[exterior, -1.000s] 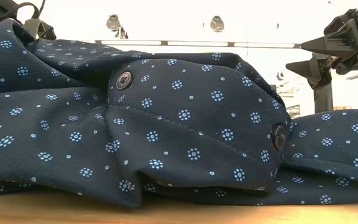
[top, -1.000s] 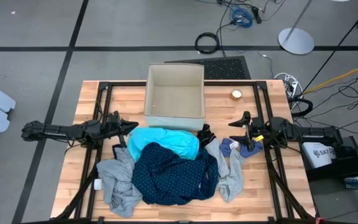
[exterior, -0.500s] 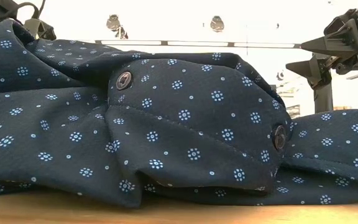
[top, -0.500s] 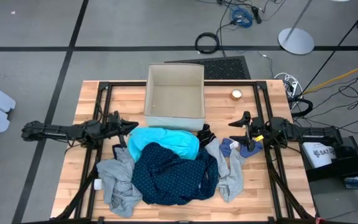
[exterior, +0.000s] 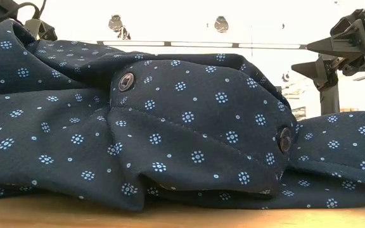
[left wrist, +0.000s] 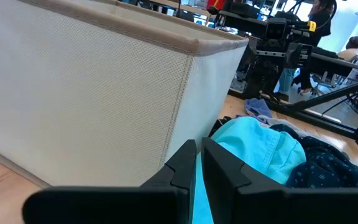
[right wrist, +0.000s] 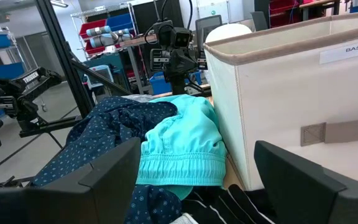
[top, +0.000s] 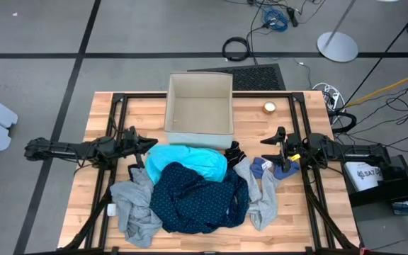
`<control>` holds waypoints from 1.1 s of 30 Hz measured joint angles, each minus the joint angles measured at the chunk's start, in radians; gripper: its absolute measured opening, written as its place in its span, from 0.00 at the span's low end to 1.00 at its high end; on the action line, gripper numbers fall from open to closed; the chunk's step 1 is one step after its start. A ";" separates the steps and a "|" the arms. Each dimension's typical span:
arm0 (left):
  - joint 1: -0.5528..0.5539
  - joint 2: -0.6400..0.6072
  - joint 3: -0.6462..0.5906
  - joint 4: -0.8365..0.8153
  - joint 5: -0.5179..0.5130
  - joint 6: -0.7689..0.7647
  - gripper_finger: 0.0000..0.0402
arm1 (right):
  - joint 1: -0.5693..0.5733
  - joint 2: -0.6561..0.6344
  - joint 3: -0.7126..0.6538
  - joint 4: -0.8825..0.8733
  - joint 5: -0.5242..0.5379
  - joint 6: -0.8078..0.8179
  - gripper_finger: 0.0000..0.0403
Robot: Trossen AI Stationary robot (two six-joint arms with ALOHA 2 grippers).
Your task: Sort clothes
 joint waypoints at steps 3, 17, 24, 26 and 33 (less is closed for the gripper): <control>0.000 0.000 0.000 0.000 0.000 0.000 0.08 | 0.000 0.000 0.000 0.000 0.000 0.000 0.75; 0.000 0.000 0.000 0.000 0.000 0.000 0.08 | 0.000 0.000 0.000 0.000 0.000 0.000 0.75; 0.000 0.000 0.000 0.000 0.000 0.000 0.08 | 0.000 0.000 0.000 0.001 0.000 -0.003 0.75; 0.000 0.000 0.000 0.000 0.000 0.000 0.08 | -0.002 0.000 0.000 0.018 0.001 -0.037 0.75; 0.000 0.000 0.000 0.001 -0.001 0.000 0.08 | -0.002 0.000 0.000 0.041 0.001 -0.090 0.75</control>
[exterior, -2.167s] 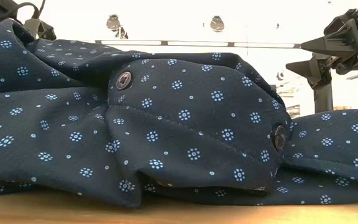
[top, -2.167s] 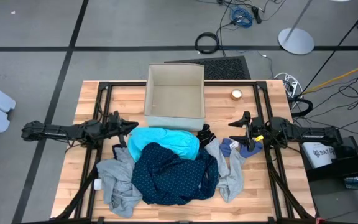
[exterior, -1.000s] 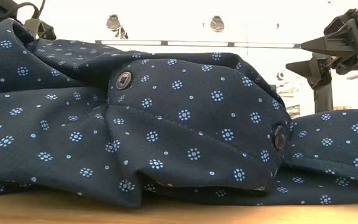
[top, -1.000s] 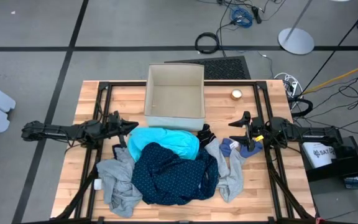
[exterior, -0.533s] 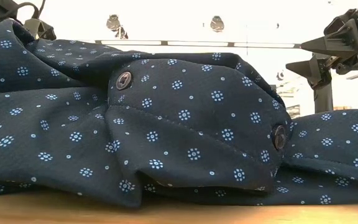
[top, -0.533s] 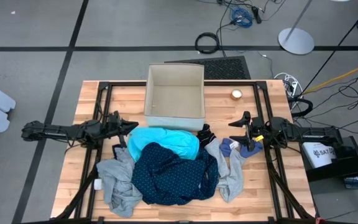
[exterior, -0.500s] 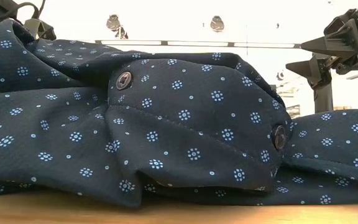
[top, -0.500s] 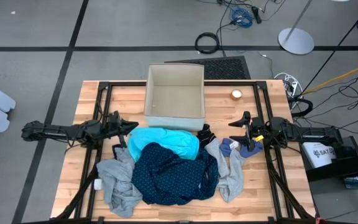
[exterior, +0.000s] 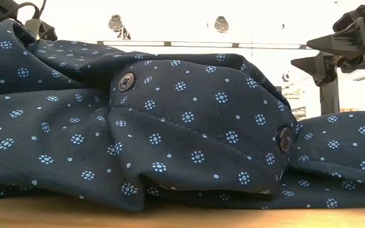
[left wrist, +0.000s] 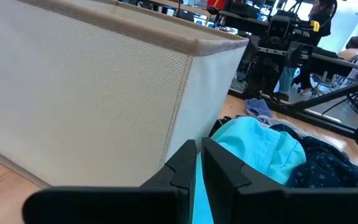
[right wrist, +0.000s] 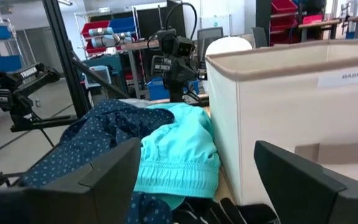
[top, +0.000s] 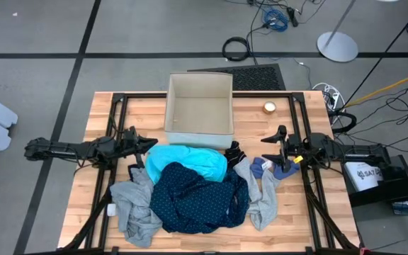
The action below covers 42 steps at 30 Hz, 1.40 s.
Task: Sort clothes
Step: Put the light blue shorts into the white laundry organizer
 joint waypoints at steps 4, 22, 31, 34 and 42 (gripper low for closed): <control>0.000 0.000 0.000 0.016 -0.003 -0.032 0.08 | 0.000 0.000 0.000 0.009 0.000 0.001 0.75; -0.001 0.000 0.000 0.145 -0.014 -0.054 0.08 | 0.000 0.000 0.000 -0.006 0.087 0.267 0.75; -0.005 0.002 0.168 0.068 0.238 0.043 0.08 | 0.001 0.000 0.000 0.289 0.067 0.359 0.75; -0.017 0.031 0.302 -0.086 0.238 0.080 0.08 | 0.001 0.000 0.000 0.364 0.047 0.332 0.75; -0.081 0.271 0.631 -0.503 0.243 0.077 0.06 | 0.000 0.044 0.000 0.475 0.048 0.333 0.75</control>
